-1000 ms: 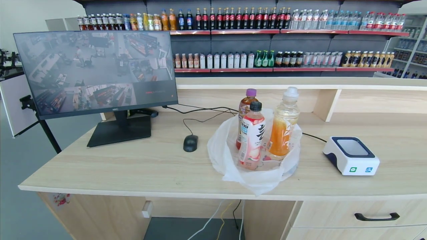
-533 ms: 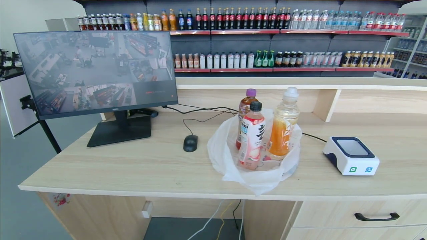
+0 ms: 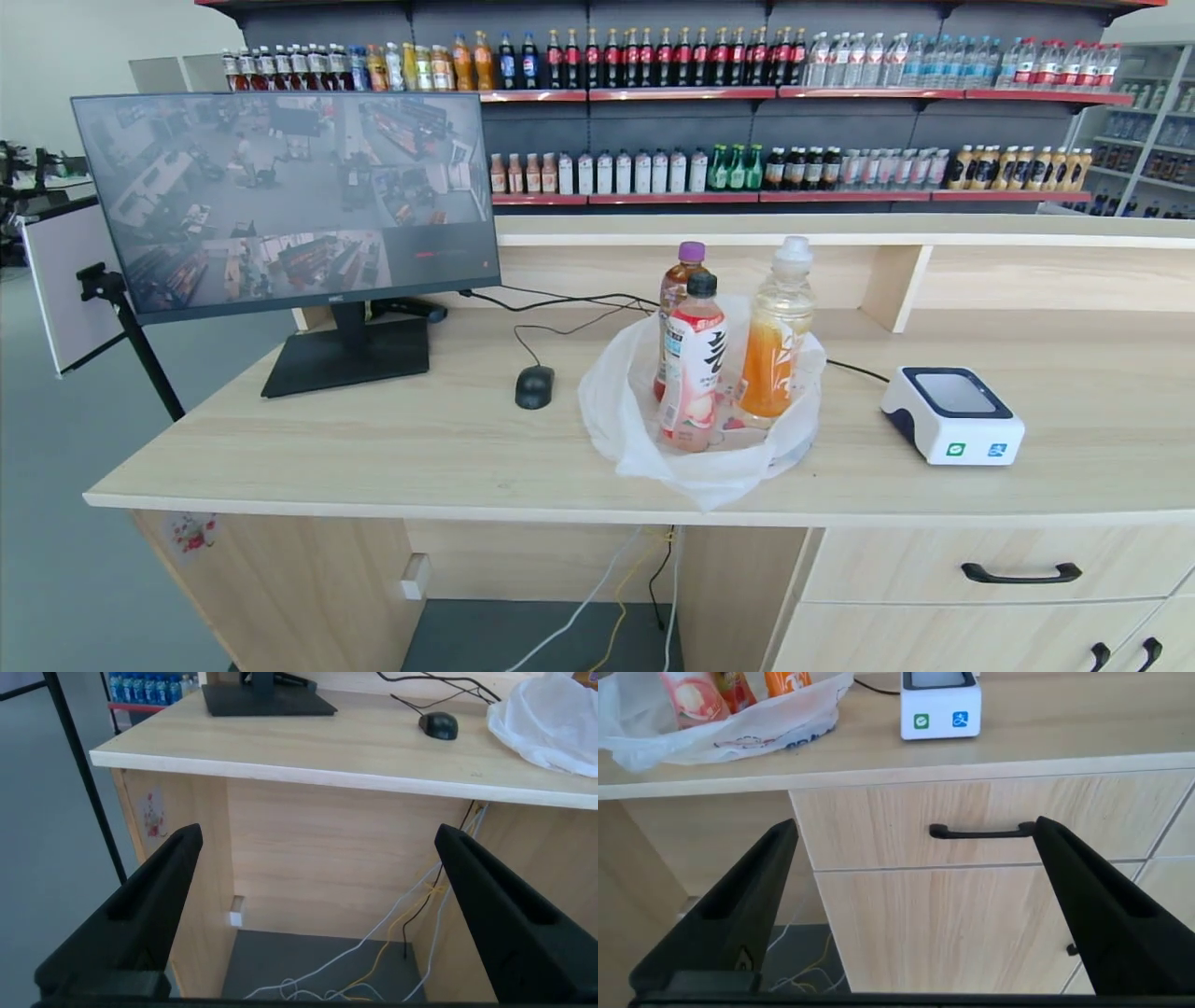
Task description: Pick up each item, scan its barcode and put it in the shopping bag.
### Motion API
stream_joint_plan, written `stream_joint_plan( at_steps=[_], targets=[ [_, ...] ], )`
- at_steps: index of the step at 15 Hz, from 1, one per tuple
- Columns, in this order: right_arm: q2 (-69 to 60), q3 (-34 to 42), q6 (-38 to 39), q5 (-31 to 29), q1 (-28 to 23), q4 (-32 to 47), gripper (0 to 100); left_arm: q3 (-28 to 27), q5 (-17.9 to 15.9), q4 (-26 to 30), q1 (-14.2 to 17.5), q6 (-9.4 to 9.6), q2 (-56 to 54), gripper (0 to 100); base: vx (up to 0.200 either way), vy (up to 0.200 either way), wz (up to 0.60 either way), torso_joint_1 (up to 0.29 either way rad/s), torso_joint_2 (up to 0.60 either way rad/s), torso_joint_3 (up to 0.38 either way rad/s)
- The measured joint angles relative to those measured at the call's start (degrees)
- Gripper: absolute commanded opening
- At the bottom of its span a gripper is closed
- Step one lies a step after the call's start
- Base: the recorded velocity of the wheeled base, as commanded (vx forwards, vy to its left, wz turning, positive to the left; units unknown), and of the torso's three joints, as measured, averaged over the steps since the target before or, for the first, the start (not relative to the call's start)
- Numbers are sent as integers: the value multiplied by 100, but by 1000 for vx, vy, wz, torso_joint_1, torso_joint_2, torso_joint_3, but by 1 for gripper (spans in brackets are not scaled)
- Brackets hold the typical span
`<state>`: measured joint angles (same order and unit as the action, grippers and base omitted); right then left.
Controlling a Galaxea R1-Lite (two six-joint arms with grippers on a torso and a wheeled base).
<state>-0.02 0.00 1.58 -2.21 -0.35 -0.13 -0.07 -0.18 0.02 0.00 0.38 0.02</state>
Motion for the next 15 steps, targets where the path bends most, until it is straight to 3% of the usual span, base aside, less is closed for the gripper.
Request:
stream_joint_plan(
  at_steps=[4, 15],
  targets=[
    [0, 0, 7, 2, 0, 6, 100, 0, 0, 16, 0, 5, 0, 100, 0, 0, 0, 0, 0, 0],
    [0, 0, -48, 7, 0, 13, 100, 0, 0, 16, 0, 6, 0, 100, 0, -200, 0, 4, 5, 2]
  ],
)
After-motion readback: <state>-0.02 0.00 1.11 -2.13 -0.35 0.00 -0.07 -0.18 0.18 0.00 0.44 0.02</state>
